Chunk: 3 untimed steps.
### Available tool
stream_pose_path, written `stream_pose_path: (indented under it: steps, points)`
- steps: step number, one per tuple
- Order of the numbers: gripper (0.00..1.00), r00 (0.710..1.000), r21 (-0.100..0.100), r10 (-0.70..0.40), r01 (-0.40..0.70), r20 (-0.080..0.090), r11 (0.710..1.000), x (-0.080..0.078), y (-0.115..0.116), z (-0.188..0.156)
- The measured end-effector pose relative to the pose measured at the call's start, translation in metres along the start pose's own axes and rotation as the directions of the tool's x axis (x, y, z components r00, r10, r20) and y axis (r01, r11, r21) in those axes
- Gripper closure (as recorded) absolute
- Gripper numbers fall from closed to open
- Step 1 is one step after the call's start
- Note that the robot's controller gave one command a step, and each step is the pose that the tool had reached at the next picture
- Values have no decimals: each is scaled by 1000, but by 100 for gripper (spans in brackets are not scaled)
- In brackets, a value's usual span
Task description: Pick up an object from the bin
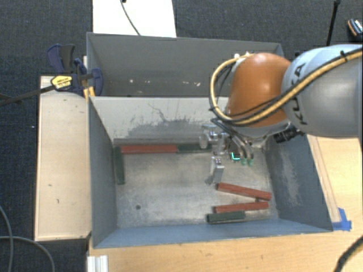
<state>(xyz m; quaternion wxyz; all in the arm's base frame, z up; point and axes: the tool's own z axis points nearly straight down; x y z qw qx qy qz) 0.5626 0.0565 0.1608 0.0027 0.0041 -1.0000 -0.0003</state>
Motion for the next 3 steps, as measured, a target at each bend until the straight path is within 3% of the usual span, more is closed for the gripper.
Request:
stream_pose_path:
  steps: [1, 2, 3]
  points:
    - [0, 1000, 2, -27, 27, 0, 1000, 30, -75, 93]
    - [100, 1000, 0, -30, 30, 8, 1000, 28, -71, 89]
    - [100, 881, 7, -472, 472, 11, 881, 61, -67, -63]
